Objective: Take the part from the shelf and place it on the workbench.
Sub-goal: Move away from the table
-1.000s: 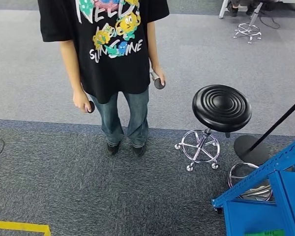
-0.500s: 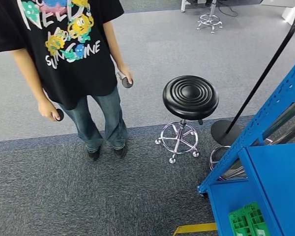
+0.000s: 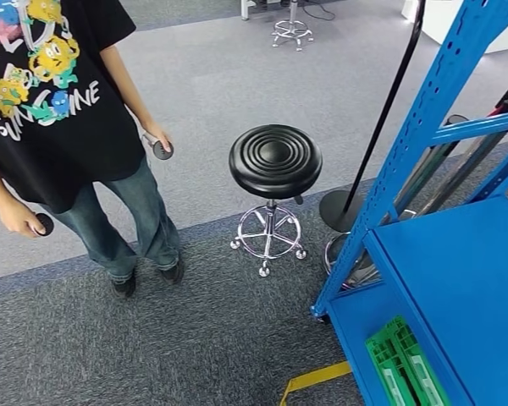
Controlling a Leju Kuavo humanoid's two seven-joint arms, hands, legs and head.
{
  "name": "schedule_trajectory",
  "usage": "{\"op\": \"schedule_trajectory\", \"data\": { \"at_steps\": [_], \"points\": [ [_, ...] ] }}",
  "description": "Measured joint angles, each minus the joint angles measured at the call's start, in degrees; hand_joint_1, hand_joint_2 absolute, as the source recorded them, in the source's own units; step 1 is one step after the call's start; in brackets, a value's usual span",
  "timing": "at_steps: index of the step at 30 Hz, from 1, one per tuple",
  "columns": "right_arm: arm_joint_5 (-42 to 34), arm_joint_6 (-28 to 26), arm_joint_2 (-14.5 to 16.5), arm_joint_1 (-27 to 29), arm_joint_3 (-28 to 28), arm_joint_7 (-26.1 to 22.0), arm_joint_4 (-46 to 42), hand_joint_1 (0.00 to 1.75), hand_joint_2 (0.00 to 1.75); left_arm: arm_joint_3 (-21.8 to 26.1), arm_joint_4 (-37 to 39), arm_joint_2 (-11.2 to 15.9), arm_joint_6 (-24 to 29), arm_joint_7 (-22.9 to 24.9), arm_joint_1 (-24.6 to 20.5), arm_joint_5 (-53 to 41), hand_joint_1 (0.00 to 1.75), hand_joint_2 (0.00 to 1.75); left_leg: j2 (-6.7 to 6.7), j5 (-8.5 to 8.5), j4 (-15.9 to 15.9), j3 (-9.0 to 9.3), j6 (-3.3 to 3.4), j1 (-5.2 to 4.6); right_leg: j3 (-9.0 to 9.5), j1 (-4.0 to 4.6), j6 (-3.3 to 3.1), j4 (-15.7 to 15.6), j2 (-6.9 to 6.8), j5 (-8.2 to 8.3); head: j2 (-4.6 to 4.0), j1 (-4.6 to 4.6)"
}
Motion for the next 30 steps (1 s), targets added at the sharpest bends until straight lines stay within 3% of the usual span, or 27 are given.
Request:
{"op": "schedule_trajectory", "data": {
  "at_steps": [2, 4, 6, 7, 8, 10, 12, 13, 15, 17, 20, 21, 22, 23, 24, 26, 27, 29, 30],
  "points": [
    [0.1, -0.1, 0.0, 0.2, 0.0, -0.1, 0.0, 0.00, 0.00, 0.0, 0.0, -0.1, 0.0, 0.0, -0.1, -0.2, 0.00, 0.00, 1.53, 0.44, -0.9, 0.34, 0.54, 0.12, -1.29, 0.08, 0.49, 1.9, -2.19, -1.29, 0.00, 0.13],
    [0.2, -0.1, 0.0, 0.0, 0.1, -0.3, 0.0, 0.00, 0.00, 0.0, 0.0, -0.1, 0.0, 0.0, 0.0, -0.2, 0.00, 0.00, 3.42, 0.60, -1.3, 0.52, 0.85, 0.08, -4.57, 0.14, 0.92, 8.4, -5.81, -4.99, 0.00, 0.37],
    [0.4, -0.1, 0.0, -0.1, 0.2, -0.5, 0.0, 0.00, 0.00, 0.0, 0.0, -0.1, 0.1, 0.0, 0.2, -0.1, 0.00, 0.00, 5.37, 0.53, -1.2, 0.48, 0.91, -0.03, -8.11, -0.06, 1.43, 15.7, -7.08, -8.00, 0.00, 0.49],
    [0.4, -0.1, 0.0, -0.1, 0.2, -0.5, 0.0, 0.00, 0.00, 0.0, 0.0, 0.0, 0.1, 0.0, 0.2, 0.0, 0.00, 0.00, 6.24, 0.47, -1.2, 0.50, 0.87, -0.04, -8.57, -0.17, 1.64, 16.9, -7.33, -7.98, 0.00, 0.49],
    [0.5, -0.1, 0.0, -0.1, 0.3, -0.6, 0.0, 0.00, 0.00, 0.0, 0.0, 0.0, 0.0, 0.0, 0.2, 0.1, 0.00, 0.00, 6.98, 0.39, -1.2, 0.55, 0.78, -0.02, -7.75, -0.29, 1.80, 15.7, -7.59, -6.88, 0.00, 0.51],
    [0.7, 0.0, 0.0, 0.0, 0.3, -0.7, 0.0, 0.00, 0.00, 0.0, 0.0, 0.0, -0.3, -0.2, 0.1, 0.3, 0.00, 0.00, 8.24, 0.12, -1.1, 0.81, 0.36, 0.03, -3.08, -0.46, 1.91, 7.5, -9.13, -3.23, 0.00, 0.54],
    [0.8, 0.1, 0.0, -0.3, 0.4, -1.0, 0.0, 0.00, 0.00, 0.0, 0.0, 0.4, -1.3, -0.4, 0.1, 0.4, 0.00, 0.00, 9.17, -0.32, -0.8, 0.97, -0.36, -0.12, 0.84, -0.33, 1.40, 1.0, -10.54, -1.16, 0.00, 0.42],
    [0.8, 0.1, 0.1, -0.4, 0.4, -1.2, 0.0, 0.00, 0.00, 0.0, 0.0, 0.7, -1.8, -0.6, 0.0, 0.4, 0.00, 0.00, 9.51, -0.47, -0.6, 1.06, -0.69, -0.20, 1.49, -0.19, 1.03, -0.1, -10.77, -1.02, 0.00, 0.32],
    [0.8, 0.2, 0.2, -0.4, 0.4, -1.3, 0.0, 0.00, 0.00, 0.0, 0.0, 1.3, -2.4, -0.9, -0.1, 0.6, 0.00, 0.00, 10.15, -0.61, -0.6, 1.30, -1.29, -0.10, 1.36, 0.01, 0.17, 0.0, -9.75, -0.92, 0.00, 0.12],
    [0.8, 0.4, 0.2, -0.4, 0.4, -1.3, 0.0, 0.00, 0.00, 0.1, 0.0, 1.7, -2.4, -1.0, -0.2, 0.8, 0.00, 0.00, 9.07, -1.87, 0.6, 1.14, -1.90, 0.21, 1.38, -0.02, -0.56, -0.1, -8.83, -0.78, 0.00, -0.06],
    [0.5, 0.7, 0.3, -0.6, 0.4, -1.2, 0.0, 0.00, 0.00, 0.1, 0.0, 1.9, -2.4, -1.0, 0.0, 0.8, 0.00, 0.00, 5.42, -7.34, 10.3, -2.97, -2.14, 0.39, 1.46, 0.05, -1.38, -0.2, -7.15, -0.51, 0.00, -0.40],
    [0.5, 0.8, 0.3, -0.7, 0.4, -1.3, 0.0, 0.00, 0.00, 0.1, 0.0, 2.0, -2.3, -1.0, 0.2, 0.8, 0.00, 0.00, 4.96, -8.58, 14.0, -4.74, -2.05, 0.35, 1.44, 0.18, -1.49, -0.2, -6.39, -0.48, 0.00, -0.40],
    [0.4, 0.8, 0.3, -0.6, 0.4, -1.3, 0.0, 0.00, 0.00, 0.2, 0.0, 2.0, -2.3, -1.0, 0.3, 0.8, 0.00, 0.00, 4.74, -8.68, 16.0, -5.83, -1.89, 0.30, 1.45, 0.31, -1.53, -0.2, -5.62, -0.47, 0.00, -0.40],
    [0.4, 0.8, 0.3, -0.5, 0.4, -1.3, 0.0, 0.00, 0.00, 0.2, 0.0, 2.0, -2.3, -1.0, 0.4, 0.8, 0.00, 0.00, 4.54, -7.67, 16.0, -6.09, -1.63, 0.24, 1.51, 0.44, -1.55, -0.1, -4.76, -0.47, 0.00, -0.39],
    [0.4, 0.8, 0.3, -0.5, 0.4, -1.3, 0.0, 0.00, 0.00, 0.2, 0.0, 2.1, -2.3, -1.0, 0.4, 0.8, 0.00, 0.00, 4.24, -5.68, 13.7, -5.32, -1.31, 0.16, 1.61, 0.53, -1.55, -0.1, -3.92, -0.47, 0.00, -0.39],
    [0.4, 0.8, 0.4, -0.5, 0.4, -1.3, 0.0, 0.00, 0.00, 0.2, 0.0, 2.2, -2.3, -1.0, 0.4, 0.8, 0.00, 0.00, 2.10, -1.34, 6.1, -2.29, -0.55, 0.03, 1.71, 0.64, -1.49, 0.0, -2.38, -0.47, 0.00, -0.37],
    [0.4, 0.8, 0.5, -0.6, 0.4, -1.3, 0.0, 0.00, 0.00, 0.2, 0.0, 2.3, -2.3, -1.0, 0.4, 0.8, 0.00, 0.00, 0.95, -0.21, 3.0, -1.07, -0.32, -0.02, 1.58, 0.63, -1.37, 0.0, -1.68, -0.44, 0.00, -0.37],
    [0.4, 0.7, 0.6, -0.6, 0.4, -1.3, 0.0, 0.00, 0.00, 0.3, 0.0, 2.4, -2.3, -1.0, 0.3, 0.8, 0.00, 0.00, -0.18, 0.14, 0.4, -0.14, -0.08, -0.15, 1.06, 0.48, -0.90, 0.1, -0.45, -0.22, 0.00, -0.34],
    [0.3, 0.7, 0.6, -0.6, 0.4, -1.3, 0.0, 0.00, 0.00, 0.3, 0.0, 2.4, -2.3, -1.0, 0.2, 0.7, 0.00, 0.00, 0.33, 0.20, 0.0, -0.05, -0.01, -0.19, 0.62, 0.35, -0.56, 0.0, 0.12, -0.07, 0.00, -0.33]
  ]
}}
